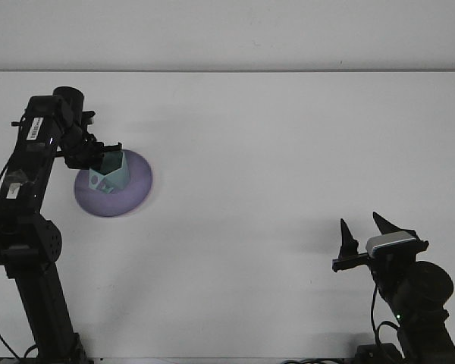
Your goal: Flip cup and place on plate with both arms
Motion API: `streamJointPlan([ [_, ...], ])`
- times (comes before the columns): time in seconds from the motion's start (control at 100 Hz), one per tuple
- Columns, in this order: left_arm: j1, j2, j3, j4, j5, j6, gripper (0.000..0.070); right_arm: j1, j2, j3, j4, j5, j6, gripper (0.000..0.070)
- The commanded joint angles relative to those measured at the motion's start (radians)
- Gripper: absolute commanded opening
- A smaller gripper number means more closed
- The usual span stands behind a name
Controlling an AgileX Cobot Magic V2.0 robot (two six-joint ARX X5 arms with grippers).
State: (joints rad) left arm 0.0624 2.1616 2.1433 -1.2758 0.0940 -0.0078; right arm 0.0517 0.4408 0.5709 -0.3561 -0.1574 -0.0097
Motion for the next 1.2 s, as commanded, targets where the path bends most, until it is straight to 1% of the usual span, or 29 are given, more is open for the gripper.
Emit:
streamJointPlan([
  [0.0,0.003,0.024,0.019,-0.006,0.029,0.021,0.0227,0.002,0.004,0.002,0.011,0.000,0.014,0.0470],
  [0.04,0.004,0.024,0.024,-0.006,0.031,0.020,0.0352,0.002,0.004,0.002,0.011,0.000,0.014,0.0470],
  [0.06,0.006,0.023,0.027,-0.006,0.031,0.019,0.0400,0.002,0.004,0.002,0.011,0.000,0.013,0.0470],
  [0.08,0.009,0.023,0.031,-0.006,0.031,0.019,0.0436,0.002,0.004,0.002,0.011,0.000,0.014,0.0470],
  [0.12,0.014,0.023,0.046,-0.006,0.031,0.015,0.0473,0.002,0.004,0.002,0.011,0.000,0.014,0.0470],
  [0.22,0.025,0.005,0.087,-0.006,0.033,-0.001,0.0474,0.002,0.004,0.002,0.011,0.000,0.014,0.0470],
  [0.35,0.037,-0.057,0.122,-0.006,0.035,-0.002,0.0474,0.002,0.004,0.002,0.011,0.000,0.014,0.0470],
  [0.53,0.051,-0.218,0.143,-0.005,0.039,-0.021,0.0457,0.002,0.004,0.002,0.011,0.000,0.014,0.0470],
  [0.57,0.051,-0.259,0.143,-0.005,0.038,-0.028,0.0437,0.002,0.004,0.002,0.012,0.000,0.014,0.0470],
  [0.6,0.051,-0.288,0.143,-0.004,0.039,-0.029,0.0384,0.002,0.004,0.002,0.012,0.000,0.014,0.0470],
  [0.64,0.051,-0.328,0.143,-0.004,0.039,-0.032,0.0274,0.002,0.004,0.002,0.012,0.000,0.014,0.0470],
  [0.65,0.051,-0.349,0.143,-0.004,0.039,-0.032,0.0206,0.002,0.004,0.002,0.012,0.001,0.013,0.0468],
  [0.67,0.051,-0.359,0.143,-0.004,0.038,-0.032,0.0172,0.002,0.004,0.002,0.011,0.000,0.014,0.0464],
  [0.72,0.051,-0.410,0.143,-0.004,0.039,-0.031,0.0007,0.002,0.004,0.002,0.011,0.000,0.014,0.0411],
  [0.73,0.051,-0.420,0.143,-0.004,0.038,-0.031,0.0000,0.002,0.004,0.002,0.011,0.001,0.014,0.0396],
  [0.76,0.051,-0.449,0.143,-0.003,0.038,-0.031,0.0016,0.002,0.004,0.003,0.011,0.000,0.014,0.0348],
  [0.81,0.050,-0.497,0.143,-0.003,0.038,-0.031,0.0013,0.002,0.004,0.005,0.011,0.000,0.014,0.0264],
  [0.87,0.048,-0.560,0.141,-0.003,0.034,-0.029,0.0013,0.002,0.004,0.007,0.012,0.000,0.015,0.0140],
  [0.93,0.047,-0.614,0.136,-0.002,0.024,-0.025,0.0013,0.002,0.003,0.007,0.011,0.000,0.018,0.0059],
  [0.98,0.039,-0.669,0.121,0.000,-0.008,-0.020,0.0013,0.002,0.003,0.007,0.011,0.001,0.023,0.0014],
  [1.1,0.016,-0.812,0.004,0.061,-0.094,0.000,0.0013,0.000,0.003,0.007,0.013,0.002,0.034,0.0010],
  [1.15,0.009,-0.890,-0.095,0.128,-0.116,0.010,0.0013,0.000,0.003,0.007,0.016,0.002,0.034,0.0010],
  [1.19,0.007,-0.973,-0.215,0.216,-0.124,0.031,0.0013,0.000,0.003,0.007,0.020,0.005,0.033,0.0010],
])
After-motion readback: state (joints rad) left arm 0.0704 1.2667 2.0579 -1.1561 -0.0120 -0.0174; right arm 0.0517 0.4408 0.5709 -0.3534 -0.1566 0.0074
